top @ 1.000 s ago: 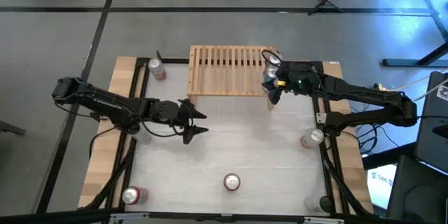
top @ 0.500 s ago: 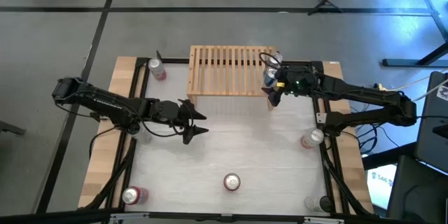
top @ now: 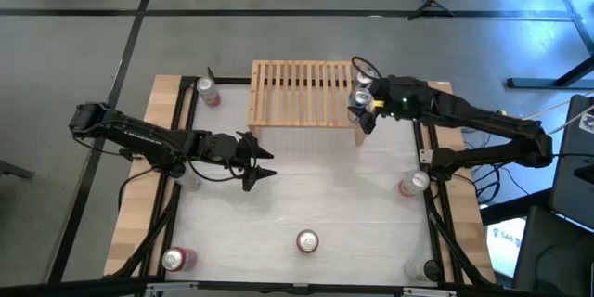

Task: Place canned beverage on shelf
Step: Put the blue soda can on the shelf aligned with the other blue soda can, then put the left pink soda can on the shelf

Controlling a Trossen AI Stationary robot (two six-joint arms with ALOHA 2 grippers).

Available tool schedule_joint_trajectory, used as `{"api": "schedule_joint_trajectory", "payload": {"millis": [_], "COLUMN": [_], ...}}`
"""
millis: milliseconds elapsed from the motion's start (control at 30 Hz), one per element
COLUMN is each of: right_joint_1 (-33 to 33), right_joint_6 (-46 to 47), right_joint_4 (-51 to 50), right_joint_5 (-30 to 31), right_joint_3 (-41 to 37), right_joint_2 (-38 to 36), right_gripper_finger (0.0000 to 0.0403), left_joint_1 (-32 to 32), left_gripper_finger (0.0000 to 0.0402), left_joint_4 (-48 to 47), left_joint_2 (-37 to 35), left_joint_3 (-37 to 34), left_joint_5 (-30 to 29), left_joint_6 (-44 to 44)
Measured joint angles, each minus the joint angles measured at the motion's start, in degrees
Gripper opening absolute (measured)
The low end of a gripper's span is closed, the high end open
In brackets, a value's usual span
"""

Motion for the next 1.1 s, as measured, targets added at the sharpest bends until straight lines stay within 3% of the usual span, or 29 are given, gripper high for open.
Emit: {"api": "schedule_joint_trajectory", "payload": {"millis": [500,667,767,867,1100], "right_joint_1": [0.0,-0.02,0.75,5.47,15.77], "right_joint_6": [-1.38,5.43,9.11,10.54,10.73], "right_joint_4": [-2.3,1.75,3.91,5.86,5.61], "right_joint_5": [-3.89,-9.3,-16.15,-18.42,-11.73], "right_joint_3": [12.84,15.41,16.0,16.04,16.08], "right_joint_2": [-0.04,-0.04,-0.04,0.15,2.47], "right_gripper_finger": [0.0326,0.0326,0.0326,0.0326,0.0326], "left_joint_1": [0.03,0.42,0.29,-0.38,-2.74], "left_gripper_finger": [0.0279,0.0279,0.0279,0.0279,0.0279], "left_joint_4": [3.33,3.02,-5.85,-20.95,-56.04], "left_joint_2": [0.01,0.03,-0.66,-0.8,-0.73], "left_joint_3": [-0.01,2.76,9.38,18.94,37.66], "left_joint_5": [1.26,4.33,4.79,4.54,0.16], "left_joint_6": [-4.06,-4.1,-2.21,-0.4,-3.68]}}
